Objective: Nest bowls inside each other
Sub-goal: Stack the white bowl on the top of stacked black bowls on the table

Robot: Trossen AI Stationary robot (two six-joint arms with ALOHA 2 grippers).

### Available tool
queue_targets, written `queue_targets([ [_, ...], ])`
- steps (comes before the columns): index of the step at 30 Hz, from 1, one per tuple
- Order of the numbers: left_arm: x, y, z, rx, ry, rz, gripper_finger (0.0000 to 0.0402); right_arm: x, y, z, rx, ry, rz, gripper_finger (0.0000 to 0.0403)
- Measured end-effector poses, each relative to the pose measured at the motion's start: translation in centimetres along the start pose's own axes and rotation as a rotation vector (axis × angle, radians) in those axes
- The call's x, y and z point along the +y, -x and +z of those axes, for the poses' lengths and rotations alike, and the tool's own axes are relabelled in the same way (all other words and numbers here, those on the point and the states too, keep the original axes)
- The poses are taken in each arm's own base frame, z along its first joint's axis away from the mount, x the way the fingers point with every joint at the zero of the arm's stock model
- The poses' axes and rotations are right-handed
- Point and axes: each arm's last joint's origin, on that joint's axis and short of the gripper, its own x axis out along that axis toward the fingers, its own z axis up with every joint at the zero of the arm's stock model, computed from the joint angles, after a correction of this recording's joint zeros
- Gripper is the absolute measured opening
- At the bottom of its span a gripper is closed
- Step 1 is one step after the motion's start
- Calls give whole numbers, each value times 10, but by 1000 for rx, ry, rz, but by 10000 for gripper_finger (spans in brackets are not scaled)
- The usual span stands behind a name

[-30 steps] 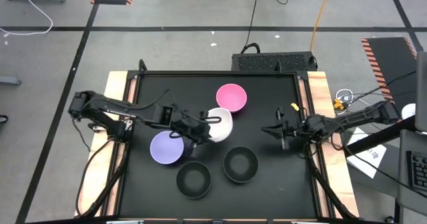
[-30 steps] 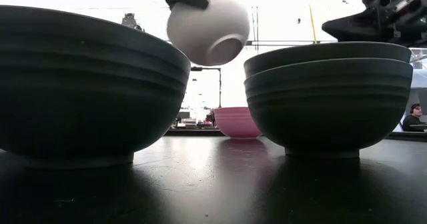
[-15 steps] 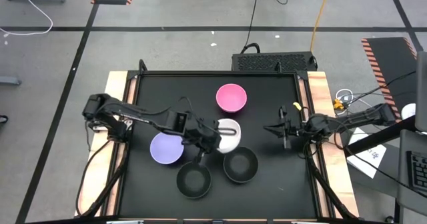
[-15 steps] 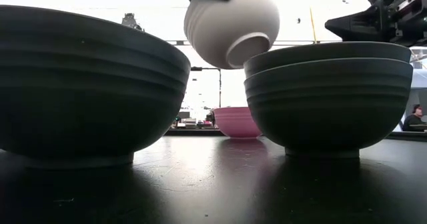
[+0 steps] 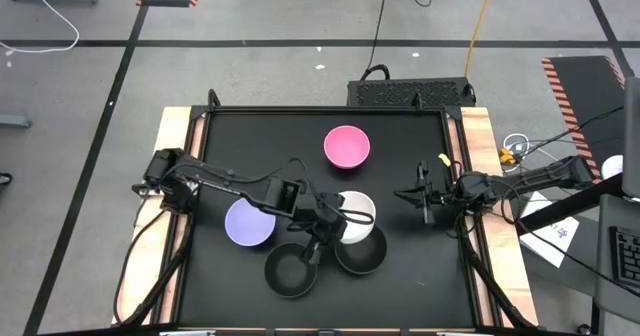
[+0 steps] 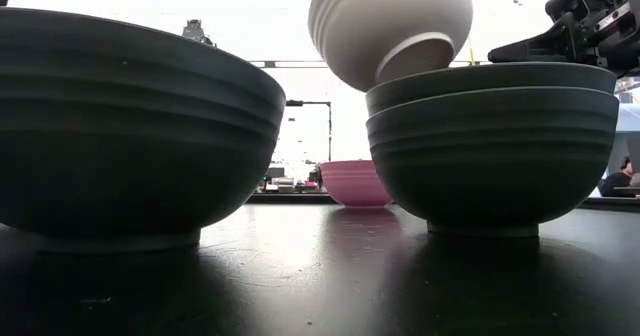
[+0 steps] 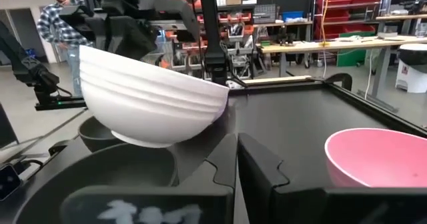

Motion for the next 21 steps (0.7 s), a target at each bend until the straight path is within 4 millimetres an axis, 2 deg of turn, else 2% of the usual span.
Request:
queue_targets([
  [7, -8, -10, 23, 27, -30, -14, 2, 0, 0, -3, 35, -4, -3, 6],
  [15, -24, -36, 29, 111, -49, 37, 2, 0, 0, -5, 51, -7, -5, 6],
  [21, -32, -39, 27, 125, -38, 102, 2, 0, 0, -5, 53, -18, -6, 6],
])
